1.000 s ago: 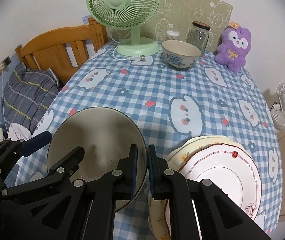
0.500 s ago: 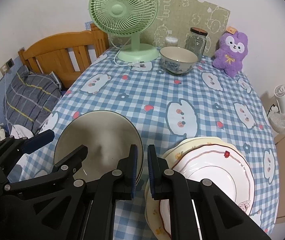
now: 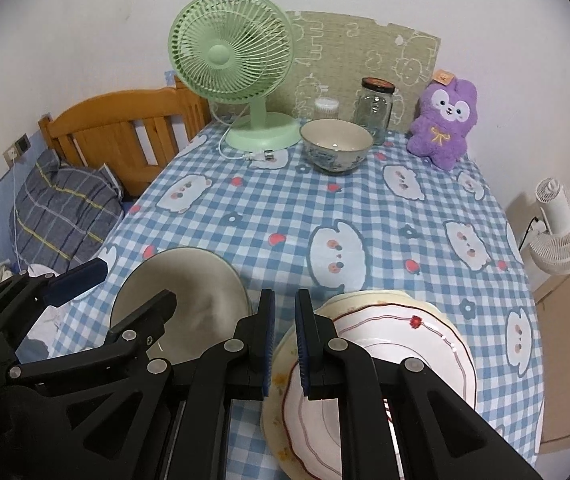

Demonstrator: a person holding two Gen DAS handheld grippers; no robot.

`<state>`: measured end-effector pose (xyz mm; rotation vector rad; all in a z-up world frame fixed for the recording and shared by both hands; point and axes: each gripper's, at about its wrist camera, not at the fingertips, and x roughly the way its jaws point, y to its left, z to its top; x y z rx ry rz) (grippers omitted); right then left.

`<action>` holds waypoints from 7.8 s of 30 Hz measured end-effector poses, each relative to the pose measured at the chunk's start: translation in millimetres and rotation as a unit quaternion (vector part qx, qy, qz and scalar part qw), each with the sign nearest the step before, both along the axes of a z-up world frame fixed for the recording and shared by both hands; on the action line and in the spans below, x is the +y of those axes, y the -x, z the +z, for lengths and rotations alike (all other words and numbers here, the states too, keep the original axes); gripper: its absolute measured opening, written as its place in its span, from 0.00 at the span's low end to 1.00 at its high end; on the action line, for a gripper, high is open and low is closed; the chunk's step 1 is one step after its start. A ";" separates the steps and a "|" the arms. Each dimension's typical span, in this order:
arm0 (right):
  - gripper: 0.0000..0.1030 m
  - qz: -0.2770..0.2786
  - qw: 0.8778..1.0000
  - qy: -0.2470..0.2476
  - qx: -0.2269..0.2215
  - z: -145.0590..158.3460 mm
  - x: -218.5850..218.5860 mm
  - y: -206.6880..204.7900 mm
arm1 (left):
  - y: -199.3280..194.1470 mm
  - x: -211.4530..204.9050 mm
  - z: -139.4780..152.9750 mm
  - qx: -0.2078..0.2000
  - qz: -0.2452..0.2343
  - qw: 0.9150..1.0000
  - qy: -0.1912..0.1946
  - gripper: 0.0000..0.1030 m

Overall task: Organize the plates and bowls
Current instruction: 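Lower the second bowl onto the first bowl and open both tools, then move both tools toward the small cream bowl beside the green fan, then close both tools on the rim of the small cream bowl, then lift the small cream bowl with both tools and carry it toward the bowl stack, then lower the small cream bowl into the large bowls with both tools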

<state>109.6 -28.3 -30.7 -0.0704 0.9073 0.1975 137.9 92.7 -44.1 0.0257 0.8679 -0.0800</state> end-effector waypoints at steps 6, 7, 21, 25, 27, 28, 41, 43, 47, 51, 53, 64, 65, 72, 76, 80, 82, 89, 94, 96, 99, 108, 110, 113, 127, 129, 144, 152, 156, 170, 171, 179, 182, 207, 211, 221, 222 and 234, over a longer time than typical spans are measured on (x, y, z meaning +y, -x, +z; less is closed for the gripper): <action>0.13 0.016 1.000 -0.002 -0.025 11.1 -6.7 0.3 | -3.7 -5.3 12.6 -0.014 0.008 1.000 0.009 0.63; 0.13 0.018 0.999 0.002 -0.028 13.0 -7.3 0.0 | -4.3 -6.0 15.0 -0.018 0.011 1.000 0.010 0.63; 0.13 -0.010 1.000 -0.003 -0.028 39.8 -38.3 -21.1 | -19.5 -26.5 45.5 -0.051 0.008 0.999 0.005 0.72; 0.13 -0.016 0.999 -0.006 -0.032 46.5 -46.7 -30.1 | -28.7 -32.4 51.0 -0.056 0.009 0.998 0.002 0.74; 0.13 -0.020 0.999 -0.008 -0.031 49.0 -50.5 -35.4 | -33.5 -36.9 53.5 -0.059 0.008 0.998 -0.004 0.75; 0.13 -0.021 0.999 -0.010 -0.032 50.1 -52.3 -38.1 | -36.0 -38.8 55.3 -0.063 0.008 0.998 -0.007 0.76; 0.13 -0.038 0.997 -0.010 -0.067 67.8 -69.9 -76.5 | -70.4 -54.1 67.7 -0.086 0.027 0.996 -0.018 0.87; 0.13 -0.038 0.997 -0.012 -0.069 68.7 -72.7 -83.4 | -78.5 -56.6 68.2 -0.087 0.028 0.996 -0.022 0.89; 0.13 -0.034 0.997 -0.030 -0.067 67.8 -77.1 -100.2 | -94.3 -59.5 66.2 -0.088 0.033 0.995 -0.028 0.90; 0.13 -0.031 0.997 -0.034 -0.069 63.5 -77.8 -119.0 | -109.7 -60.3 63.0 -0.087 0.040 0.995 -0.025 0.91; 0.13 -0.031 0.997 -0.037 -0.068 60.2 -78.4 -128.7 | -118.9 -61.7 60.2 -0.083 0.040 0.995 -0.027 0.91; 0.13 -0.038 0.996 0.004 -0.076 38.7 -82.2 -178.6 | -171.1 -68.6 32.9 -0.050 0.043 0.998 -0.025 0.91; 0.13 -0.038 0.996 0.006 -0.075 37.2 -83.2 -181.5 | -174.8 -69.6 30.0 -0.048 0.041 0.998 -0.029 0.91; 0.13 -0.023 0.998 0.014 -0.057 15.6 -83.3 -210.5 | -199.8 -75.6 13.4 -0.030 0.028 0.999 -0.033 0.91; 0.13 0.026 0.996 -0.013 -0.080 8.7 -80.8 -222.3 | -214.1 -78.5 7.5 -0.023 0.027 0.999 -0.029 0.90; 0.13 0.021 0.997 -0.028 -0.067 3.6 -81.3 -237.1 | -227.1 -75.5 0.1 -0.011 0.039 0.999 -0.013 0.90; 0.13 0.019 0.998 -0.024 -0.060 0.4 -79.8 -244.2 | -233.0 -75.2 -3.0 -0.008 0.040 0.999 -0.012 0.89; 0.13 0.005 0.999 0.006 -0.046 -12.7 -79.3 -264.1 | -253.3 -80.7 -16.0 -0.002 0.021 0.999 -0.025 0.87; 0.13 0.001 1.000 0.007 -0.031 -23.7 -81.0 -280.3 | -269.9 -80.6 -28.3 0.004 0.016 1.000 -0.020 0.87; 0.13 0.001 1.000 0.011 -0.025 -29.6 -80.0 -287.3 | -276.3 -82.1 -32.6 0.005 0.011 1.000 -0.028 0.87; 0.13 -0.008 1.000 0.007 -0.019 -35.9 -80.7 -296.0 | -284.9 -81.8 -38.5 0.007 0.012 0.999 -0.031 0.87; 0.13 -0.019 1.000 0.004 -0.007 -52.6 -81.2 -320.0 | -308.6 -77.8 -56.7 0.024 0.007 0.999 -0.022 0.79; 0.13 -0.024 1.000 0.001 -0.004 -56.9 -83.2 -324.5 | -314.2 -75.4 -61.5 0.036 0.008 0.999 -0.018 0.77; 0.13 -0.030 1.000 -0.003 0.003 -63.8 -84.6 -331.7 | -321.2 -70.9 -64.2 0.040 0.017 0.999 -0.013 0.73; 0.13 -0.027 0.999 -0.001 0.026 -86.7 -82.8 -347.6 | -331.3 -74.3 -79.7 0.069 0.003 0.998 -0.006 0.36; 0.13 -0.027 0.999 0.000 0.028 -89.9 -82.1 -349.6 | -331.5 -75.6 -79.2 0.068 0.002 0.998 -0.004 0.31; 0.10 -0.037 0.999 -0.002 0.034 -92.8 -81.1 -349.6 | -331.4 -74.0 -77.2 0.072 0.001 0.997 0.005 0.15; 0.09 -0.040 0.999 0.010 0.030 -82.8 -83.3 -336.0 | -320.5 -77.7 -78.1 0.109 -0.015 0.994 0.013 0.14; 0.09 -0.037 0.999 0.010 0.038 -80.6 -85.4 -324.9 | -310.9 -78.5 -77.2 0.121 -0.013 0.993 0.013 0.14; 0.09 -0.015 0.998 0.006 0.062 -77.6 -81.7 -275.0 | -259.2 -71.8 -75.5 0.151 -0.024 0.988 0.004 0.14; 0.09 -0.014 0.998 0.005 0.063 -77.4 -81.9 -272.5 | -256.1 -71.4 -75.7 0.155 -0.026 0.988 0.004 0.14; 0.09 -0.008 0.997 0.000 0.073 -77.3 -81.8 -252.5 | -236.9 -69.3 -71.5 0.156 -0.033 0.987 0.009 0.14; 0.09 -0.011 0.997 0.000 0.075 -80.0 -81.8 -249.5 | -233.1 -69.4 -74.1 0.150 -0.037 0.988 0.004 0.14; 0.10 -0.029 0.996 -0.009 0.081 -73.9 -91.0 -246.9 | -251.8 -65.4 -77.8 0.141 -0.044 0.989 0.010 0.18; 0.10 -0.029 0.996 -0.009 0.085 -76.4 -92.0 -246.8 | -251.7 -64.4 -75.9 0.140 -0.041 0.989 0.012 0.16; 0.09 -0.023 0.997 0.002 0.077 -79.8 -88.4 -246.0 | -252.8 -67.0 -75.2 0.147 -0.043 0.988 0.012 0.07; 0.08 -0.023 0.997 0.004 0.077 -79.2 -87.8 -245.5 | -253.1 -66.7 -75.1 0.149 -0.042 0.988 0.013 0.07; 0.08 -0.026 0.997 0.006 0.069 -64.3 -89.6 -232.5 | -238.3 -69.2 -61.6 0.146 -0.040 0.988 0.013 0.07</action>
